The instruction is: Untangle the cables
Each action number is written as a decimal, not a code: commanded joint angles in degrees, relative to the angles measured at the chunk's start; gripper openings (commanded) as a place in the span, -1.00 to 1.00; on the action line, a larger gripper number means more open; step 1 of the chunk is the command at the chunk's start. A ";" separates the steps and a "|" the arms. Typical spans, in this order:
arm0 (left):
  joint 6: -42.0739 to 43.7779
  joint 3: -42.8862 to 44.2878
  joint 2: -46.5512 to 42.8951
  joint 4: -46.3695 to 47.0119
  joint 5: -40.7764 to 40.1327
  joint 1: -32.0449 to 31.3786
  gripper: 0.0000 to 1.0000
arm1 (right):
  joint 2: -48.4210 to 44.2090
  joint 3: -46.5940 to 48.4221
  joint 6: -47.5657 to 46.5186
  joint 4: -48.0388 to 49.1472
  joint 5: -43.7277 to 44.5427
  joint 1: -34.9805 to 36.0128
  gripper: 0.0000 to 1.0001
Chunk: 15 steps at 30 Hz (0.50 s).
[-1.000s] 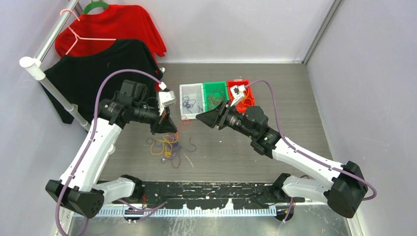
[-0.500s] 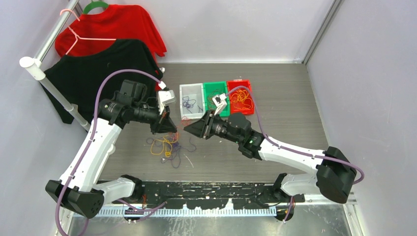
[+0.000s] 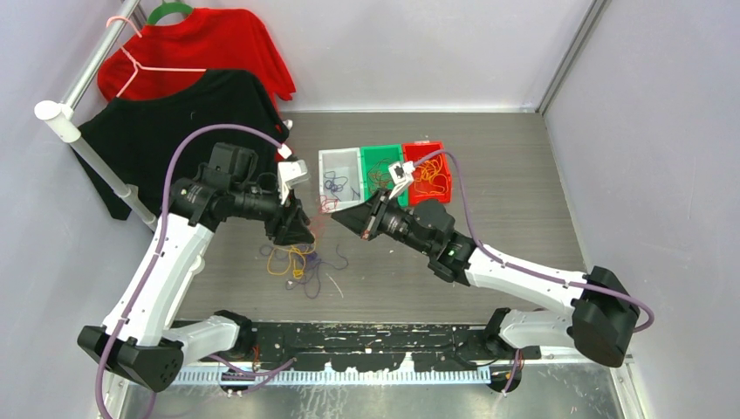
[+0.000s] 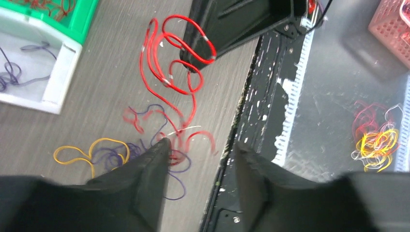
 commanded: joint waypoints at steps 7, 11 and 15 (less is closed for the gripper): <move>-5.79 4.48 -1.36 2.48 2.83 0.65 0.50 | -4.65 8.35 -11.28 -10.14 -5.59 0.28 -0.98; -9.98 5.91 -1.08 7.72 3.46 1.59 0.48 | -4.29 12.61 -15.76 -19.19 -9.10 0.43 -0.98; -13.99 4.49 -1.32 14.29 -1.36 1.54 0.43 | -2.59 15.82 -16.72 -22.34 -12.34 0.43 -0.98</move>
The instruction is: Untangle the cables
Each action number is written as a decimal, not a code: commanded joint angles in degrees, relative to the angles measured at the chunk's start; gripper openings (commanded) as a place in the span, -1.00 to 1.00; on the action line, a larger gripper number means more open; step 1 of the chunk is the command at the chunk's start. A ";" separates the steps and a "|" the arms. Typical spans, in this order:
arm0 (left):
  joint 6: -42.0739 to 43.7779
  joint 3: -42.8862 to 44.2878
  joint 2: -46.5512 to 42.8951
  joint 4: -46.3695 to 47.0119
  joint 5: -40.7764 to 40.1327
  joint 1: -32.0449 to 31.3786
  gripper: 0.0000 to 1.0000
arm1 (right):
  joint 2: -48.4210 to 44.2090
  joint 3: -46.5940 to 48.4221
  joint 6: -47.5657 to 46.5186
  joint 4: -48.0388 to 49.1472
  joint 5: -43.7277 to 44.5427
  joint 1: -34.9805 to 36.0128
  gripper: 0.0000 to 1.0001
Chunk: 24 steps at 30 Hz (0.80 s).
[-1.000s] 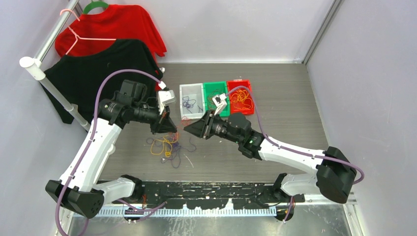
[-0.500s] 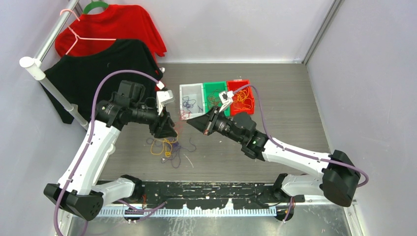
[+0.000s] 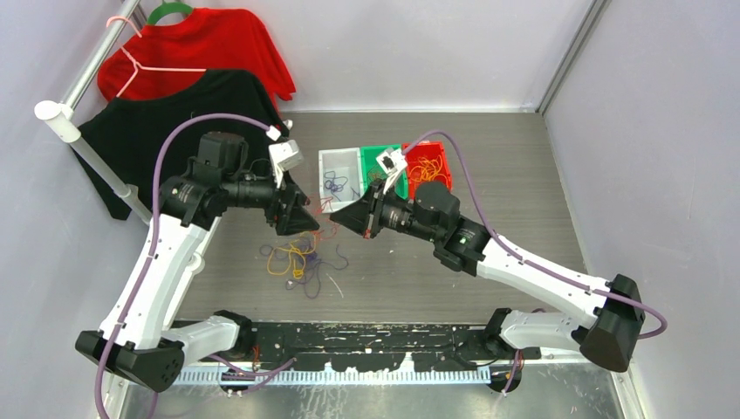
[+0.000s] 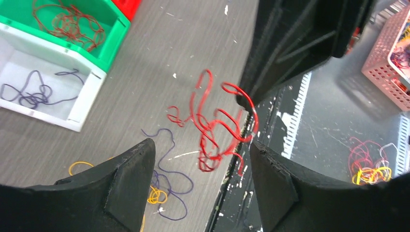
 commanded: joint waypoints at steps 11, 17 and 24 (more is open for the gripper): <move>-5.06 1.88 -0.83 5.78 0.45 0.37 -0.37 | 2.01 6.42 -4.08 -5.89 -5.36 1.13 -0.98; -2.72 -0.14 -2.85 10.84 -13.75 0.35 -0.99 | 0.65 5.36 -4.43 -7.13 -4.07 1.11 -0.98; 2.66 -3.32 -6.97 18.13 -26.00 0.37 -1.00 | -1.12 5.35 -5.99 -11.86 -1.25 1.09 -0.98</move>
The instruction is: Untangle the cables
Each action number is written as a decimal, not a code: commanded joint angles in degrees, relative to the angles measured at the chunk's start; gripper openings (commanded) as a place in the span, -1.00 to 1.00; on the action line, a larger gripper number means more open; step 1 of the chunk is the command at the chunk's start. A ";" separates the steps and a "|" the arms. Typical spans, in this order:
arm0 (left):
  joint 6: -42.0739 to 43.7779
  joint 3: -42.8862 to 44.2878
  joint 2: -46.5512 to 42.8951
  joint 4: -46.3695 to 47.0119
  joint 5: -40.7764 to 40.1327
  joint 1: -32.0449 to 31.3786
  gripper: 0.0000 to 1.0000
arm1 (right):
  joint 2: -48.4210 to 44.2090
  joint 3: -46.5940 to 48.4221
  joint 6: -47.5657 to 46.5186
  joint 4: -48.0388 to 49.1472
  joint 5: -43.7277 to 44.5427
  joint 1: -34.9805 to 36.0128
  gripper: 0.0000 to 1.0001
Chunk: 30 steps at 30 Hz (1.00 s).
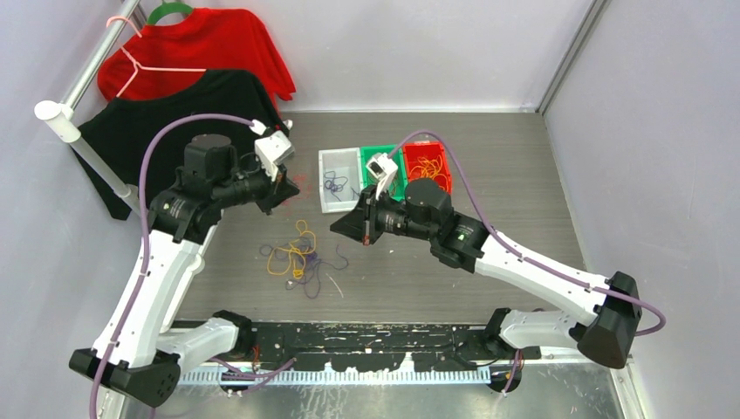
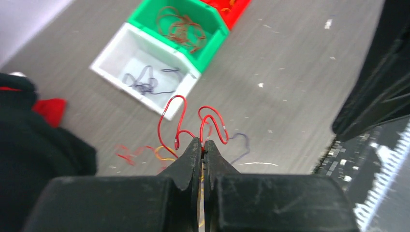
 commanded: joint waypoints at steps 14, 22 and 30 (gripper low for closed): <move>-17.80 1.66 -3.82 5.76 2.83 0.31 -1.00 | -0.99 -6.93 -5.36 25.58 15.47 4.72 0.47; -23.29 2.20 -4.34 6.35 3.74 0.35 -1.00 | 4.70 -6.50 -6.41 34.82 26.49 7.65 0.42; -25.37 2.06 -5.52 6.57 4.41 0.30 -1.00 | 8.63 -4.22 -6.78 35.97 40.55 9.11 0.27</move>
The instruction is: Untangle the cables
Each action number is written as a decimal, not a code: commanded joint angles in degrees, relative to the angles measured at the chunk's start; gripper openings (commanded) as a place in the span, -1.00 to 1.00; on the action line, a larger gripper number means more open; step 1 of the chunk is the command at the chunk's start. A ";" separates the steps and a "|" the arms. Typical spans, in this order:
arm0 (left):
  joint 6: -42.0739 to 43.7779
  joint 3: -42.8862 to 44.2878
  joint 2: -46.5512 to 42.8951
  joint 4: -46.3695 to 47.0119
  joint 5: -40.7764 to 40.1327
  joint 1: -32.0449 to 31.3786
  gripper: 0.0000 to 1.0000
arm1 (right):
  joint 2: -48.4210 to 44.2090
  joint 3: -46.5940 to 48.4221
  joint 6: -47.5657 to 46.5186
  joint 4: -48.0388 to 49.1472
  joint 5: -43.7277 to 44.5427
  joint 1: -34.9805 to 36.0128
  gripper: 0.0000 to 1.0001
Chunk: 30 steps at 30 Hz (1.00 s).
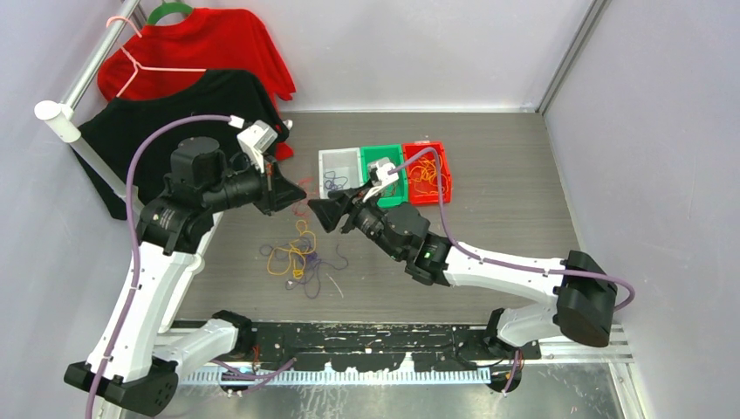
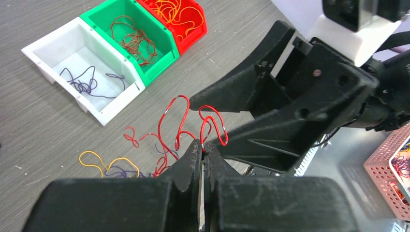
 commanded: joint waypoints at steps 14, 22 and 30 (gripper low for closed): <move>-4.71 1.72 -2.29 3.28 3.74 0.33 -1.00 | 8.21 8.70 1.12 10.08 11.15 0.85 -0.12; -3.09 2.45 -2.42 1.89 1.58 0.33 -0.21 | 6.71 7.93 1.48 10.04 10.18 0.85 -0.98; -1.45 -4.25 -7.14 5.99 -0.43 0.33 0.87 | 0.58 5.79 4.60 6.68 7.19 0.73 -0.98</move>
